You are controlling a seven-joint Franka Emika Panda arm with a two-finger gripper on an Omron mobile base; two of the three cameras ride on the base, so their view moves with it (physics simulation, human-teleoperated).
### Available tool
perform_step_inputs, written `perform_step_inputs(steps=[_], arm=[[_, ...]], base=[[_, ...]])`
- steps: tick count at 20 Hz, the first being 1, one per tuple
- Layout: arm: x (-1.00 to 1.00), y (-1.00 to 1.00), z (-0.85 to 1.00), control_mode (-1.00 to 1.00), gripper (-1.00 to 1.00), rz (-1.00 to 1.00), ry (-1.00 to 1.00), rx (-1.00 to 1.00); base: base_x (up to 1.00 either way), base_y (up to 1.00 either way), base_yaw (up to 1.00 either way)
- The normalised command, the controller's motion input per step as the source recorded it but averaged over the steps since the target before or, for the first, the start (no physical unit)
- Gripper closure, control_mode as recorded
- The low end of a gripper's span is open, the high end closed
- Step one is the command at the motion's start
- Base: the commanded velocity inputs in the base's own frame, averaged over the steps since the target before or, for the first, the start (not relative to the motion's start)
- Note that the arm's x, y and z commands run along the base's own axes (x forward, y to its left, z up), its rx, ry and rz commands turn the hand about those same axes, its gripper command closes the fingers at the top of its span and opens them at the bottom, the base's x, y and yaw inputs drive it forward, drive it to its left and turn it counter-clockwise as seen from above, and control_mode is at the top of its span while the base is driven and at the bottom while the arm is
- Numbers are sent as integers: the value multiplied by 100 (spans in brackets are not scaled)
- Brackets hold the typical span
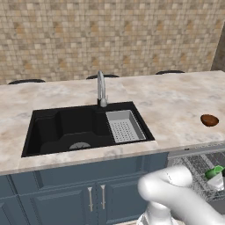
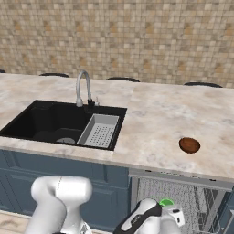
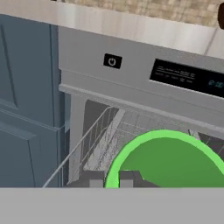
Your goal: Pick up the cup and bowl from the counter, place them in the dishwasher, and close the dishwasher door.
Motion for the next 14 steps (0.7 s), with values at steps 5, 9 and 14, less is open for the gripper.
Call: perform_step_inputs(steps=[5, 9, 14], arm=[[18, -15, -50, -100, 100, 4, 7, 0], [15, -22, -38, -100, 100, 4, 4, 0], [20, -24, -30, -100, 100, 4, 4, 0]], base=[[0, 0, 0], [0, 0, 0], [0, 0, 0]])
